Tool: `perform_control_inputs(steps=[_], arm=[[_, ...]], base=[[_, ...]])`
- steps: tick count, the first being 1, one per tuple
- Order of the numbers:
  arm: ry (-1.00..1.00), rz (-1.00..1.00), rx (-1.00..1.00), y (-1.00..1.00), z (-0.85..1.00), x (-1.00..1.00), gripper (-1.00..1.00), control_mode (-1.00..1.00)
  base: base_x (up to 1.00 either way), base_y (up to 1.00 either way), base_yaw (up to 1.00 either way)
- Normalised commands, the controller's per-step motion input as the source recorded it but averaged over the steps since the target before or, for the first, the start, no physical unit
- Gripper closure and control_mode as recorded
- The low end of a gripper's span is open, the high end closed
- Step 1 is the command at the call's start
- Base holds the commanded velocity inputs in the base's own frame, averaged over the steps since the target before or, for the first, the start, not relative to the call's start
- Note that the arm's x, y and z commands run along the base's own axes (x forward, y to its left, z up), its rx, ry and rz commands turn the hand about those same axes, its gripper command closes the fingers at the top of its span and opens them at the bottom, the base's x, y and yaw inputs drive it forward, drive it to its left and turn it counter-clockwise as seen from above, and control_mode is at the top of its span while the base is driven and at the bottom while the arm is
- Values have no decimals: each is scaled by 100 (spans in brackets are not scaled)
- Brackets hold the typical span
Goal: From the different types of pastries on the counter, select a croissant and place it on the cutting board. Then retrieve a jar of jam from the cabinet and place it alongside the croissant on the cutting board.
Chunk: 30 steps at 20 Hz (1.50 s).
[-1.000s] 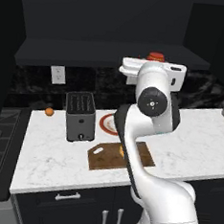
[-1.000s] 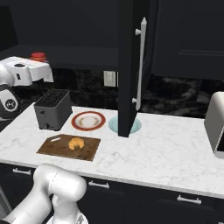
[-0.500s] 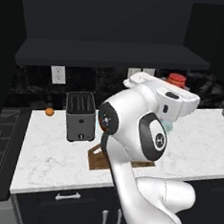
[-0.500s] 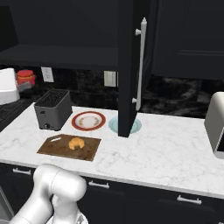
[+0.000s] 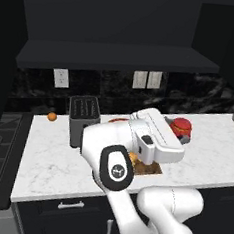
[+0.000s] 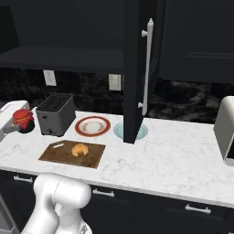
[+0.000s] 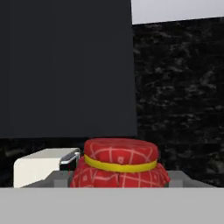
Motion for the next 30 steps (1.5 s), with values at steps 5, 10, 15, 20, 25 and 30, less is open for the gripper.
perform_control_inputs(steps=[5, 10, 15, 20, 25, 30], arm=[[-3, -17, -1, -28, -27, -10, 100, -100], [-6, -1, 0, -25, -56, 56, 100, -100], [-1, 0, 0, -6, -57, 70, 100, -100], [-3, 0, 5, 0, -21, 34, 100, -100], [-2, 8, 17, 0, -56, 92, 100, -100], [0, 11, 4, 24, -57, 64, 100, -100]], base=[[0, 0, 0], [0, 0, 0], [0, 0, 0], [0, 0, 0], [0, 0, 0], [0, 0, 0]])
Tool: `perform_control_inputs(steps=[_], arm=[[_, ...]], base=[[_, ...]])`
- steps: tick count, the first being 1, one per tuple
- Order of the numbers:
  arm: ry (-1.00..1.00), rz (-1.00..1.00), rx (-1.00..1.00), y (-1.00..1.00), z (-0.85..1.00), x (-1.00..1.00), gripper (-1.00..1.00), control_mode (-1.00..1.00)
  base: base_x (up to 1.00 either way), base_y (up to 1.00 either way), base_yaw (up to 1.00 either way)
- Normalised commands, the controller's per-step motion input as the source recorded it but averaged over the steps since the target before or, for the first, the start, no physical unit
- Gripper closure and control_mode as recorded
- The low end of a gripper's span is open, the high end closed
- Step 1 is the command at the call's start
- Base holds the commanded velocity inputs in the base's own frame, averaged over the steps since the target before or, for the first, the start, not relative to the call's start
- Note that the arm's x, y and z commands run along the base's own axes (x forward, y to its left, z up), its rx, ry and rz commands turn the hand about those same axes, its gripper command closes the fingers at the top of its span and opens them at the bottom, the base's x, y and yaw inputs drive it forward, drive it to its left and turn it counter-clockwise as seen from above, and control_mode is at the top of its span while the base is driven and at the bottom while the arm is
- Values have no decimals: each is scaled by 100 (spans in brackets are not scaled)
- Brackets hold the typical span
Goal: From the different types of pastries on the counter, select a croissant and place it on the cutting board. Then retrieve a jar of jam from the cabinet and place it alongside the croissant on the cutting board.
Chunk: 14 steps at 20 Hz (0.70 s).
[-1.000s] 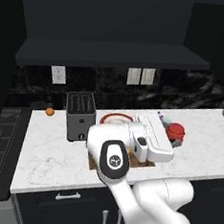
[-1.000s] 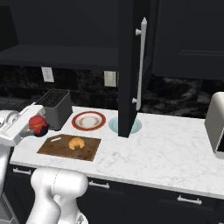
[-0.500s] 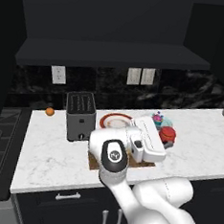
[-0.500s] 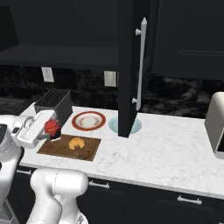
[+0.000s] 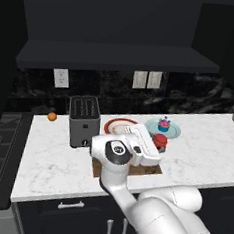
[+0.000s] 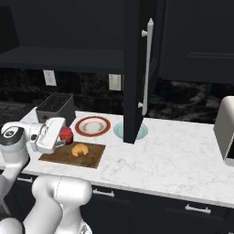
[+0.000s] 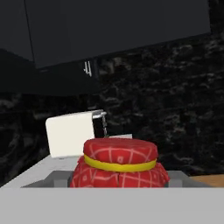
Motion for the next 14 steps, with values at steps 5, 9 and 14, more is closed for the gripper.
perform_control_inputs(steps=[5, 9, 14], arm=[[0, 0, -20, 68, -45, -5, 100, -100], [0, 0, -34, 94, -94, 20, 100, -100], [2, 4, -1, 6, -18, 23, 100, -100]], base=[[0, 0, 0], [0, 0, 0], [0, 0, 0]])
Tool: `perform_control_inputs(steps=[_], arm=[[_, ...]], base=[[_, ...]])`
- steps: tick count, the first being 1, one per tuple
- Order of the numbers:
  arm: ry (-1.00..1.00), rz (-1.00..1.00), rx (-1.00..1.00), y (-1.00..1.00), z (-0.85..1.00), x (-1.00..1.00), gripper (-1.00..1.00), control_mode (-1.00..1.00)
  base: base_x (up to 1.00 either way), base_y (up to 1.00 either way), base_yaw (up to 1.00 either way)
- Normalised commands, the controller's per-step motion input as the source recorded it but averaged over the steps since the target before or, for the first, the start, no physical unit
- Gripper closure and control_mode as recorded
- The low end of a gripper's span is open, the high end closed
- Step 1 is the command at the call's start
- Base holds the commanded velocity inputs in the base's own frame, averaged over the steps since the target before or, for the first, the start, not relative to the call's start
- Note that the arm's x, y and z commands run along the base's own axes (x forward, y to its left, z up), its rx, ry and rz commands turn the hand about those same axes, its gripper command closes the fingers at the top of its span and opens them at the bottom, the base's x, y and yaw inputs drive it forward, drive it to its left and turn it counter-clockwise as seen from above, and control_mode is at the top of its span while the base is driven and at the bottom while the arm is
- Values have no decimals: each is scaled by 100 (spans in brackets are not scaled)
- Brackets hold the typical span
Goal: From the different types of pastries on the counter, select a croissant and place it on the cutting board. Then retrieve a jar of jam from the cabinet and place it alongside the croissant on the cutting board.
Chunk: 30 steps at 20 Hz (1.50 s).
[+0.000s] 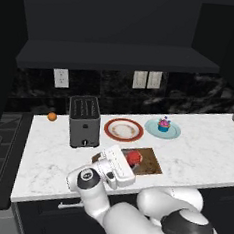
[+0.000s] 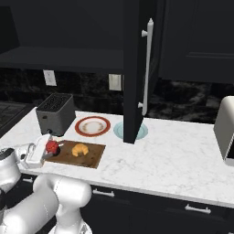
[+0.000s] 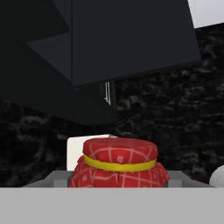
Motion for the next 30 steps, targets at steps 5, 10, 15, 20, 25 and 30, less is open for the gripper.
perform_control_inputs(steps=[5, 10, 15, 20, 25, 30], arm=[[0, 8, 18, -6, -1, 83, 100, -100], [8, 4, 8, 0, -9, 16, 100, -100], [39, 17, 27, 1, -30, 44, 100, -100], [0, 3, 4, 0, -27, 0, 100, -100], [-17, 2, -3, 15, -89, 0, 100, -100], [-1, 2, -1, 11, -19, 9, 100, -100]], base=[[0, 0, 0], [0, 0, 0], [0, 0, 0], [0, 0, 0], [0, 0, 0], [0, 0, 0]])
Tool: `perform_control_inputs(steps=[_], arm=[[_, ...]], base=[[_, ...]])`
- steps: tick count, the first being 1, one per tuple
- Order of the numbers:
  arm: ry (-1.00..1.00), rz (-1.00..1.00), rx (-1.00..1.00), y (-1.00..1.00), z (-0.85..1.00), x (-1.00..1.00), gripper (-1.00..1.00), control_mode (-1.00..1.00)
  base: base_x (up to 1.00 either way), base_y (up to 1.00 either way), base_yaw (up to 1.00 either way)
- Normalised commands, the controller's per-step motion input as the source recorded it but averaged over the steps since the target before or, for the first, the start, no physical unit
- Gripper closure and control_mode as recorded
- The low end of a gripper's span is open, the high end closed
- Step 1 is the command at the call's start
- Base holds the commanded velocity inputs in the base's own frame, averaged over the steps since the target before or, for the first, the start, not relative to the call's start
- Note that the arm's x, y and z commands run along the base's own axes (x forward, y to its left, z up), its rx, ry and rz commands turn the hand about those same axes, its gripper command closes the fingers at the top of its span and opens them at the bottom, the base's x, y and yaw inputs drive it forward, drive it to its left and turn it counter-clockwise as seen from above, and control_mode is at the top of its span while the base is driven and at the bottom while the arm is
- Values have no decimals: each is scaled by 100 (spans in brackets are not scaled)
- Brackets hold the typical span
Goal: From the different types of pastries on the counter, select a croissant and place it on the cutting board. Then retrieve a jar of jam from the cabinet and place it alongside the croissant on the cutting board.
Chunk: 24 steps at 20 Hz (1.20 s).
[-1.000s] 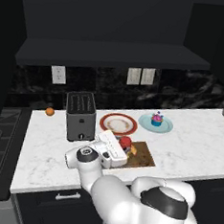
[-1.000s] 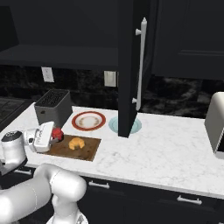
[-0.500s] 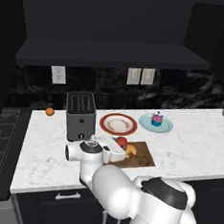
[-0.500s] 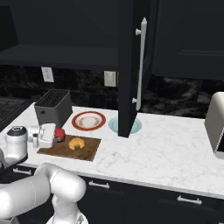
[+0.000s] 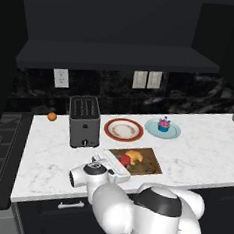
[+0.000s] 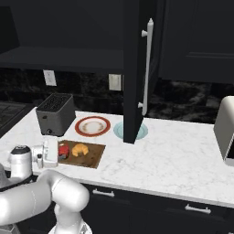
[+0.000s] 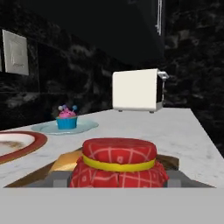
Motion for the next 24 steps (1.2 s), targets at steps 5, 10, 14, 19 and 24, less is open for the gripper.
perform_control_inputs(steps=[5, 10, 14, 19, 24], arm=[[28, 0, 0, 0, 20, 95, 100, -100], [13, 1, 0, 10, 2, 42, 100, -100], [0, 0, 0, 42, -15, -42, 100, -100], [0, 0, 0, 43, -46, -33, 100, -100], [0, 0, -3, 14, -27, 16, -100, -100]], base=[[0, 0, 0], [0, 0, 0], [0, 0, 0], [0, 0, 0], [0, 0, 0]])
